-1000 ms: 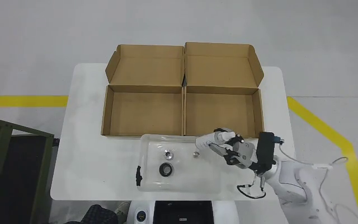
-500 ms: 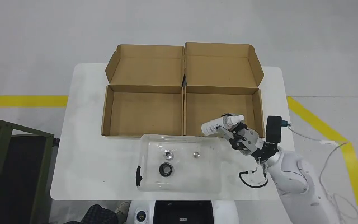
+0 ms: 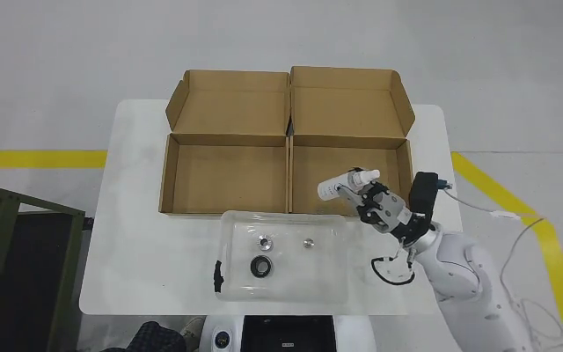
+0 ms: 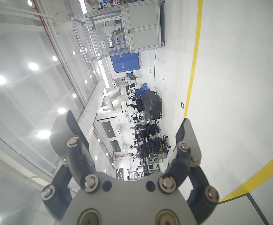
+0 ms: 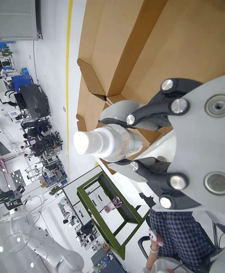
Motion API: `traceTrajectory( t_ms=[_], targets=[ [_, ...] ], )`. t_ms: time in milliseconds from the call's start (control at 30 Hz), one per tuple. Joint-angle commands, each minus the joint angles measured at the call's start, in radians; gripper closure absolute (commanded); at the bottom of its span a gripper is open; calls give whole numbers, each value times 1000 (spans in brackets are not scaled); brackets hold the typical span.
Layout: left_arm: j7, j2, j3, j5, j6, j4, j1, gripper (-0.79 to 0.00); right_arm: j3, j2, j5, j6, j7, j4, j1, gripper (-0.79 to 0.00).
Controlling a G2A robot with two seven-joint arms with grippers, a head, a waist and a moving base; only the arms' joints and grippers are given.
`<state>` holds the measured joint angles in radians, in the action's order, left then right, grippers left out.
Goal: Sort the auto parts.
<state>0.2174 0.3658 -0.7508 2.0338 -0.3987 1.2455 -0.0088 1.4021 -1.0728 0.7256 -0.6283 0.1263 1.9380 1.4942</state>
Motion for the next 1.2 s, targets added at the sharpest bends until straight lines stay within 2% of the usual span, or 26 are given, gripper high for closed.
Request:
traceTrajectory(
  t_ms=[0, 467, 833, 1167],
  targets=[
    [0, 0, 0, 0, 0, 0, 0, -785, -11, -2, 40, 22, -6, -2, -8, 0],
    [0, 0, 0, 0, 0, 0, 0, -785, -132, -23, 303, 197, 35, -66, -142, 0],
    [0, 0, 0, 0, 0, 0, 0, -785, -242, -50, 403, 281, 74, -203, -304, 0],
    [0, 0, 0, 0, 0, 0, 0, -785, -338, -80, 432, 324, 117, -324, -424, 0]
  ],
)
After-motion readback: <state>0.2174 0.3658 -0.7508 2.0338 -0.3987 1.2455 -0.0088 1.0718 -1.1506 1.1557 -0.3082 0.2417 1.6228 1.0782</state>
